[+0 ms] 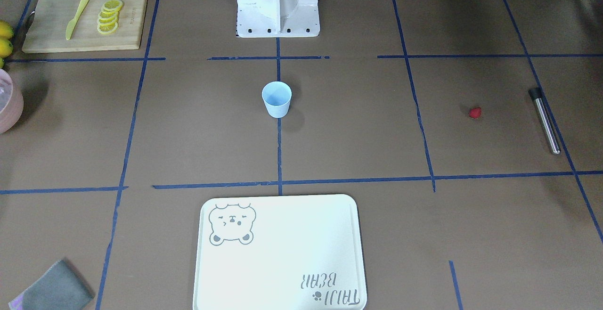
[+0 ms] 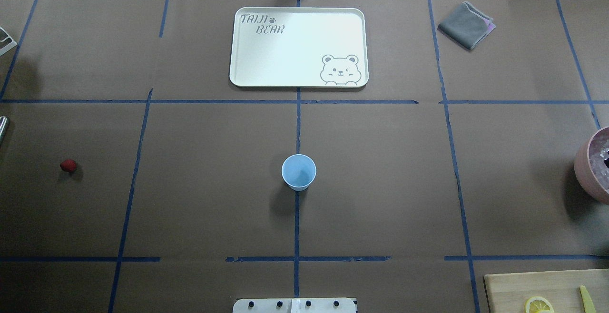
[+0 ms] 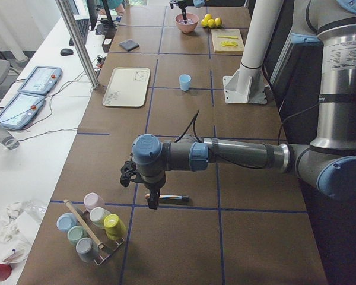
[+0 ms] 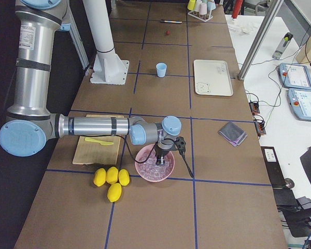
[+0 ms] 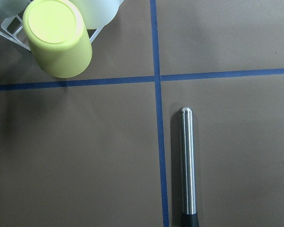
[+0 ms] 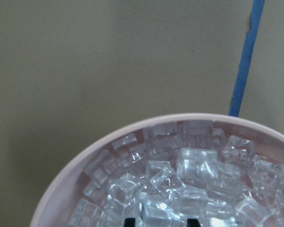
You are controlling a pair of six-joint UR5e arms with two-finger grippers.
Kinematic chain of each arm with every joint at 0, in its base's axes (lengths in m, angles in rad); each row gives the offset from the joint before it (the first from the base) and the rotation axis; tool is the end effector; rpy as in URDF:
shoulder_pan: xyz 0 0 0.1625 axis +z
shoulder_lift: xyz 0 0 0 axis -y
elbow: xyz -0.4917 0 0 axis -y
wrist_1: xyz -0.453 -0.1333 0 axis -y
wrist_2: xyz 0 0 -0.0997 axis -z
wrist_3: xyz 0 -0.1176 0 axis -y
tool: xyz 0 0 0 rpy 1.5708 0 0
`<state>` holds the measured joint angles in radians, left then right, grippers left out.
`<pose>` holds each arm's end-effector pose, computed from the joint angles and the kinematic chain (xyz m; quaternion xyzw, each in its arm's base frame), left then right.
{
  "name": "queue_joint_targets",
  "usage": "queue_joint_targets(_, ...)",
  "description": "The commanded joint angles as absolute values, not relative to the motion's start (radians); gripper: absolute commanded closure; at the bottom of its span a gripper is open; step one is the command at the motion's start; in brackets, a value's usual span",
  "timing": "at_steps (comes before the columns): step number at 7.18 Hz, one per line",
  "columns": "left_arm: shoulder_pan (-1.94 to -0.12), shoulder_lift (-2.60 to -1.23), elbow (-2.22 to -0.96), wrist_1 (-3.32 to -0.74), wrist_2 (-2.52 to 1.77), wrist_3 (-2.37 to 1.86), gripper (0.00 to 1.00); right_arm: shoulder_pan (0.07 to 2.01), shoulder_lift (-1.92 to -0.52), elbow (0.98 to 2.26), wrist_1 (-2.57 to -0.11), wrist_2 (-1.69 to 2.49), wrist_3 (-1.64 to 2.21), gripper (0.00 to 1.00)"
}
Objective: Mash ice and strawberries in cup
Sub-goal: 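Grasp one clear ice cube from the bowl with the right gripper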
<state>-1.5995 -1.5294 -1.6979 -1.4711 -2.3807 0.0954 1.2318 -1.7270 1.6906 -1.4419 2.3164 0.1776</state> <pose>-0.0633 -0.5279 0.6975 0.0180 0.3936 0.0279 0.9187 -0.1103 -0.4737 0.7415 -0.0513 -0.3628 -0.0918 0.9259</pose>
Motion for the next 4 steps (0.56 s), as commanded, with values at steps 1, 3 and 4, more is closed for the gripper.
queue_joint_targets(1,-1.6,-1.529,-1.698,-1.471,-2.381,0.097,0.0,1.232,-1.726,1.693,-1.442,2.316,0.176,0.87)
queue_joint_targets(3,-1.6,-1.529,-1.698,-1.471,-2.381,0.097,0.0,1.244,-1.723,1.704,-1.44,2.319,0.175,0.98)
queue_joint_targets(4,-1.6,-1.529,-1.698,-1.471,-2.381,0.097,0.0,1.285,-1.721,1.736,-1.442,2.318,0.172,0.99)
